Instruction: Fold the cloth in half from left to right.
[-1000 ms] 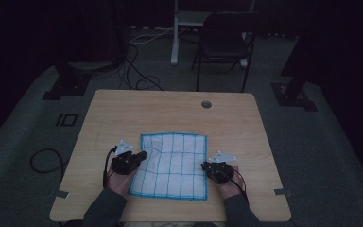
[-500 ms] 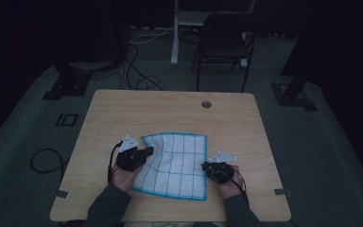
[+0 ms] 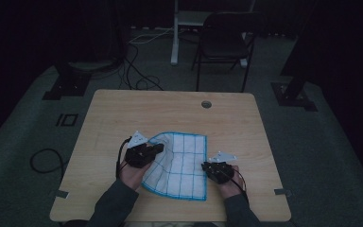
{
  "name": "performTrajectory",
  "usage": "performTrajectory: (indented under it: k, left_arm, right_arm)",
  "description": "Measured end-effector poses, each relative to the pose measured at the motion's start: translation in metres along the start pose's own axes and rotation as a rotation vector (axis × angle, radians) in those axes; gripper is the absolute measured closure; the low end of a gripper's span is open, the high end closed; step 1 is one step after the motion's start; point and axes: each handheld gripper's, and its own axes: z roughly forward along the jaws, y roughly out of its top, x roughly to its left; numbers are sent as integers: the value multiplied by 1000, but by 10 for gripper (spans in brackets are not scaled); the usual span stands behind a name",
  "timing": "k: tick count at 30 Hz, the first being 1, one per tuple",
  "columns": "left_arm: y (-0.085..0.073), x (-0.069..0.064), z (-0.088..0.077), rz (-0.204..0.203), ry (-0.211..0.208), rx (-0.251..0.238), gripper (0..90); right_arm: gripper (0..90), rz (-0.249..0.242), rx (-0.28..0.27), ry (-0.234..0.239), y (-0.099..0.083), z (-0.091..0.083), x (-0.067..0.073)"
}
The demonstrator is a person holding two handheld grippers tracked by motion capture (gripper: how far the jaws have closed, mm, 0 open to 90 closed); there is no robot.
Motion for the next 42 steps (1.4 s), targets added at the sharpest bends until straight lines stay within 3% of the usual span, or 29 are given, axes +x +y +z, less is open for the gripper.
performTrajectory:
  k: [21,25,35,42]
  left_arm:
    - [8,-23,29,32,-69,17,877]
    - [9,-26,35,38,-76,23,877]
    - [13,-30,44,45,-89,36,877]
    - [16,-35,53,53,-101,53,877]
  right_arm:
    - [796,-12,-8,-8,0,-1,0]
    - [738,3,-37,-16,0,-7,-4]
    - [725,66,-85,-73,-2,-17,-18]
    - [724,89,-88,-97,-4,-20,-23]
